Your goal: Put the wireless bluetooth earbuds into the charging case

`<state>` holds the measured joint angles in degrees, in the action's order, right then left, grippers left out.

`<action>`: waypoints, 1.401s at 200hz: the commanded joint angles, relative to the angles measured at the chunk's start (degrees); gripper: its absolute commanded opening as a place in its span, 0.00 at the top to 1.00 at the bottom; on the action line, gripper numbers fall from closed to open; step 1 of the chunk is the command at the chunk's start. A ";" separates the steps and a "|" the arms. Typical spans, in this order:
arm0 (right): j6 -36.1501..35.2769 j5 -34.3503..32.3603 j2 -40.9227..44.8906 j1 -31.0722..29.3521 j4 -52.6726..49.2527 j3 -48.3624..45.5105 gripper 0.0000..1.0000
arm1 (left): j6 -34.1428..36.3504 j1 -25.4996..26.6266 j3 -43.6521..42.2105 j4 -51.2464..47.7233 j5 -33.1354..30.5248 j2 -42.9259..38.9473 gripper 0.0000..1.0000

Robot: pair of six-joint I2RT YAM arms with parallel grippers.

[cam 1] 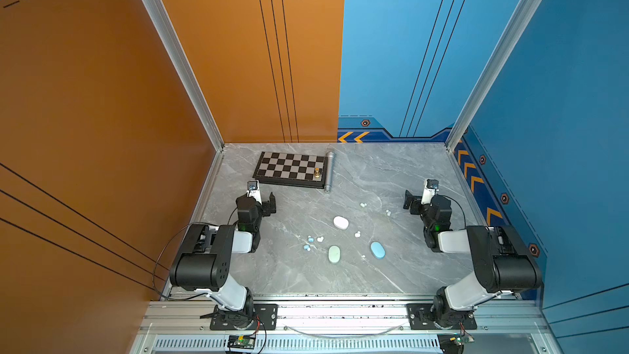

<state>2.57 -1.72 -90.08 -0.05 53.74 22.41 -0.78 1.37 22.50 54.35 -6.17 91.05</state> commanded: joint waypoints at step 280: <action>2.87 -4.45 9.37 0.05 -17.55 4.44 0.00 | 1.93 0.87 -2.46 -2.82 -2.84 -7.56 0.02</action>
<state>3.92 -4.56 -86.11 -0.08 45.69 23.38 -0.12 1.54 21.85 53.47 -6.83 89.01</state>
